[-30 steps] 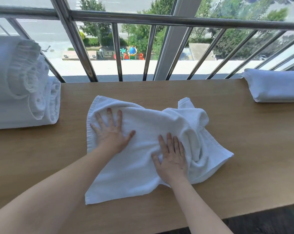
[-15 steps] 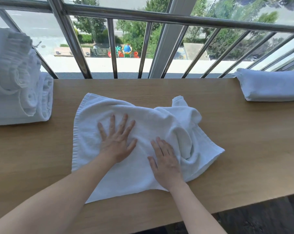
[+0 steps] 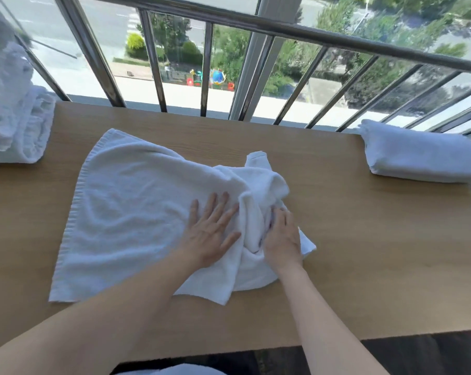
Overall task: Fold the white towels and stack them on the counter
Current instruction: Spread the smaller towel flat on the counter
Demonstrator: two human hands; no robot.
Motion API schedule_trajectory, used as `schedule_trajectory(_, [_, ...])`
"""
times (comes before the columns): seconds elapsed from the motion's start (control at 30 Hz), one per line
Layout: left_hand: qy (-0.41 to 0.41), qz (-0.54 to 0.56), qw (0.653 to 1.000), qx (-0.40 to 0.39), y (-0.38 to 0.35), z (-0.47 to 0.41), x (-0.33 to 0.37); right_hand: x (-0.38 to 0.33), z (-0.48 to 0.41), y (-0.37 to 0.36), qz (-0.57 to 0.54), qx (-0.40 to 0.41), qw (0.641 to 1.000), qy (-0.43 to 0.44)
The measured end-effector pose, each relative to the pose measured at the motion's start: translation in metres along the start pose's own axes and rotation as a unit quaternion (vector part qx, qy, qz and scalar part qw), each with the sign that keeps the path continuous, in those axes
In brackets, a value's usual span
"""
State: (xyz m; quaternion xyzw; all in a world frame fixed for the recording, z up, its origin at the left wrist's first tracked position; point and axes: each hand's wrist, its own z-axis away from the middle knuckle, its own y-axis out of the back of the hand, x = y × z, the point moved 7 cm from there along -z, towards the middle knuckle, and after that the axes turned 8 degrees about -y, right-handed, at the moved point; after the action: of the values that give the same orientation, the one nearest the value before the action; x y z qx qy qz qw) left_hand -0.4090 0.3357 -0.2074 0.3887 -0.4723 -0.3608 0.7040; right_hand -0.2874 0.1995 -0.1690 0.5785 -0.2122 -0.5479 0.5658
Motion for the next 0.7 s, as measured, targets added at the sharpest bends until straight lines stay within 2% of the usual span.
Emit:
schedule_trajectory(0.13, [0.056, -0.031, 0.998, 0.022, -0.006, -0.001, 0.003, 0.036, -0.005, -0.014, 0.073, -0.063, 0.992, 0.084])
schedule_trajectory(0.23, [0.082, -0.052, 0.994, 0.057, -0.006, -0.001, 0.003, 0.078, -0.01, -0.007, 0.11, -0.055, 0.987, 0.099])
schedule_trajectory(0.33, [0.104, -0.065, 0.991, 0.056, -0.006, -0.002, 0.003, 0.12, -0.022, 0.014, 0.134, -0.035, 0.987, 0.077])
schedule_trajectory(0.47, [0.138, -0.053, 0.989, 0.029, -0.008, 0.0, 0.006, 0.171, -0.039, 0.044, 0.166, -0.022, 0.986, -0.02])
schedule_trajectory(0.57, [0.161, 0.001, 0.986, 0.039, -0.008, -0.005, 0.019, 0.164, -0.042, 0.058, 0.143, 0.014, 0.989, -0.036])
schedule_trajectory(0.63, [0.137, 0.051, 0.986, 0.081, -0.007, -0.014, 0.041, 0.136, -0.041, 0.055, 0.123, 0.021, 0.992, 0.021])
schedule_trajectory(0.7, [0.075, 0.04, 0.991, 0.101, -0.015, -0.022, 0.074, 0.109, -0.034, 0.04, 0.125, -0.012, 0.989, 0.08])
